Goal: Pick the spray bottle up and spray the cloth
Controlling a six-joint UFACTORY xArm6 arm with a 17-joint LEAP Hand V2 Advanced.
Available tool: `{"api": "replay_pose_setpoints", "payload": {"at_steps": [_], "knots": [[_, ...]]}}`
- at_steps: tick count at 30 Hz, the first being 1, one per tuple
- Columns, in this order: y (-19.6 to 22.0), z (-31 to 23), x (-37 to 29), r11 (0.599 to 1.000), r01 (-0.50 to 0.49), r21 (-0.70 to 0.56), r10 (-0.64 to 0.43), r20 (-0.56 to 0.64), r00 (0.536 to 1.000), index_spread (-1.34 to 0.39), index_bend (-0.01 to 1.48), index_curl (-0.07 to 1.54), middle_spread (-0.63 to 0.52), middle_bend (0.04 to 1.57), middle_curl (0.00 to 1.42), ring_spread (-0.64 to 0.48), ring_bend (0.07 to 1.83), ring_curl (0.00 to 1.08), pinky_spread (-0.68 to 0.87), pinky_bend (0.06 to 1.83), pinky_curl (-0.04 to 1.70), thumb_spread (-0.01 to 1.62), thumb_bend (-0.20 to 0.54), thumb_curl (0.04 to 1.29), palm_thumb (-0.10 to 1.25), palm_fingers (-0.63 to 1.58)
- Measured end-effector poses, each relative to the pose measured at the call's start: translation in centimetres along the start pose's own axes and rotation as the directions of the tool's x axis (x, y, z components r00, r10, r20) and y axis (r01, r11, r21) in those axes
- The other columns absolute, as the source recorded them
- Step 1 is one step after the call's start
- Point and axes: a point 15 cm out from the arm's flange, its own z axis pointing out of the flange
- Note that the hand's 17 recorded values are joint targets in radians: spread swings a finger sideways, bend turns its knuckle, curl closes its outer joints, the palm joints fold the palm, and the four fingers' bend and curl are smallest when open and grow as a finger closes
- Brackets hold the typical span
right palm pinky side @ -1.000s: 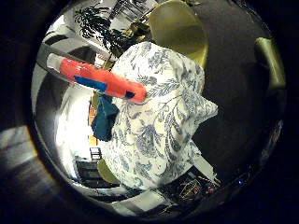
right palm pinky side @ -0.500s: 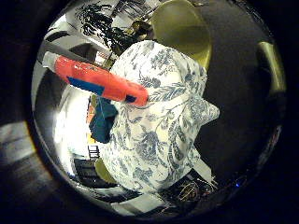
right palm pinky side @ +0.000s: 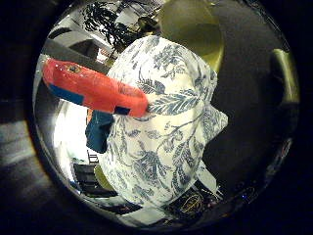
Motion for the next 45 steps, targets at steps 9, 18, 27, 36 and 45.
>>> {"api": "replay_pose_setpoints", "payload": {"at_steps": [9, 18, 27, 36, 45], "knots": [[-1.1, 2.3, -0.5, 1.000, 0.025, -0.019, -0.025, -0.003, 1.000, -0.15, 0.16, 0.29, 0.18, 0.23, 0.34, 0.24, 0.39, 0.26, 0.45, 0.72, 0.09, 1.00, -0.024, 0.32, 0.60, 0.12], [-2.9, 5.6, -2.5, 0.998, 0.055, -0.013, -0.054, 0.032, 0.998, -0.15, 0.16, 0.29, 0.17, 0.25, 0.35, 0.23, 0.40, 0.26, 0.46, 0.73, 0.07, 1.00, -0.025, 0.32, 0.60, 0.14], [-4.0, 9.1, -3.0, 0.999, 0.048, 0.000, -0.048, 0.055, 0.997, -0.14, 0.15, 0.29, 0.11, 0.31, 0.36, 0.19, 0.53, 0.29, 0.41, 0.79, 0.03, 1.00, -0.023, 0.33, 0.63, 0.35], [-2.6, 12.5, -3.1, 0.999, -0.004, -0.046, 0.010, 0.136, 0.991, -0.32, 0.42, 0.43, -0.14, 0.80, 0.58, -0.17, 0.99, 0.48, -0.31, 1.24, 0.15, 0.98, -0.014, 0.39, 0.78, 1.33], [-0.9, 15.5, -5.7, 0.992, -0.014, -0.125, 0.049, 0.278, 0.959, -0.24, 1.04, 0.73, -0.10, 1.22, 0.69, -0.18, 1.33, 0.61, -0.21, 1.50, 0.38, 0.91, -0.015, 0.46, 0.93, 1.27]]}}
